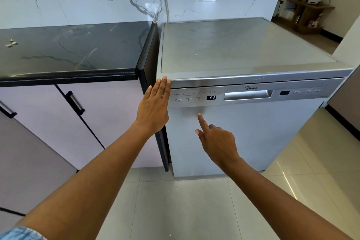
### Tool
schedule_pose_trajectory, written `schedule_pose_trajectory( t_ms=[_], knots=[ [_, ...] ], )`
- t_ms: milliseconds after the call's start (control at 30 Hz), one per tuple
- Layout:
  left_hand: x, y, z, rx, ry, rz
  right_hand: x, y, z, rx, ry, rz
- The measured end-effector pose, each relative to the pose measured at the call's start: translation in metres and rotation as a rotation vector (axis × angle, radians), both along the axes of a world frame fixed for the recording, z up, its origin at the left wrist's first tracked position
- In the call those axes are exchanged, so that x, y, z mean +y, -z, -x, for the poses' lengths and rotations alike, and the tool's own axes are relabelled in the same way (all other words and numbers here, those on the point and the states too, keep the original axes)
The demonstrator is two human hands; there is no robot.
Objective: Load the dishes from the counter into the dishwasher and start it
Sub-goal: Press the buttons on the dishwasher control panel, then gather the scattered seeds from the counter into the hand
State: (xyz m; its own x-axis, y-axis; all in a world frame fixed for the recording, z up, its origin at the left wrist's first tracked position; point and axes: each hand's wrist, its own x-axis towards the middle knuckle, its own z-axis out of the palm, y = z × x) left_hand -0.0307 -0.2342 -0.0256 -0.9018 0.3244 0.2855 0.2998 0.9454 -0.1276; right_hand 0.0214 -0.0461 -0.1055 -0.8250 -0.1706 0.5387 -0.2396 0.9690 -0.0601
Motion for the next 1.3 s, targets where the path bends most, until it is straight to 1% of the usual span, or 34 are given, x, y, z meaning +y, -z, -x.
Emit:
schedule_pose_trajectory(
  t_ms=[67,167,233,300,433,500,533,600,700,800,900,1000,1133,1233,1300],
  knots=[
    [0.0,-0.004,-0.019,0.016,0.025,-0.076,0.002,-0.013,-0.008,0.023,0.009,0.01],
    [-0.006,-0.014,-0.065,0.106,0.039,-0.2,0.003,-0.044,-0.024,0.051,0.031,0.041],
    [-0.019,-0.035,-0.101,0.171,0.032,-0.254,-0.001,-0.077,-0.038,0.057,0.032,0.072],
    [-0.036,-0.063,-0.139,0.166,-0.006,-0.297,-0.011,-0.117,-0.06,0.046,0.013,0.124],
    [-0.079,-0.139,-0.213,0.243,-0.123,-0.316,-0.042,-0.204,-0.111,0.095,-0.008,0.22],
    [-0.094,-0.171,-0.247,0.246,-0.153,-0.309,-0.06,-0.239,-0.136,0.132,-0.008,0.248],
    [-0.11,-0.194,-0.271,0.25,-0.192,-0.317,-0.079,-0.265,-0.152,0.118,-0.048,0.284],
    [-0.121,-0.214,-0.292,0.261,-0.208,-0.33,-0.096,-0.288,-0.164,0.113,-0.077,0.37],
    [-0.155,-0.231,-0.324,0.284,-0.293,-0.355,-0.14,-0.318,-0.176,0.075,-0.208,0.437],
    [-0.197,-0.231,-0.341,0.32,-0.397,-0.408,-0.192,-0.328,-0.172,0.08,-0.323,0.462],
    [-0.244,-0.225,-0.337,0.344,-0.51,-0.389,-0.249,-0.327,-0.15,0.097,-0.381,0.492],
    [-0.298,-0.218,-0.321,0.347,-0.593,-0.374,-0.313,-0.323,-0.12,0.068,-0.447,0.496],
    [-0.374,-0.211,-0.29,0.359,-0.675,-0.379,-0.405,-0.307,-0.072,-0.022,-0.489,0.498],
    [-0.422,-0.207,-0.263,0.359,-0.723,-0.341,-0.46,-0.299,-0.043,-0.05,-0.514,0.485],
    [-0.449,-0.202,-0.243,0.356,-0.746,-0.355,-0.493,-0.295,-0.025,-0.066,-0.541,0.473]
  ],
)
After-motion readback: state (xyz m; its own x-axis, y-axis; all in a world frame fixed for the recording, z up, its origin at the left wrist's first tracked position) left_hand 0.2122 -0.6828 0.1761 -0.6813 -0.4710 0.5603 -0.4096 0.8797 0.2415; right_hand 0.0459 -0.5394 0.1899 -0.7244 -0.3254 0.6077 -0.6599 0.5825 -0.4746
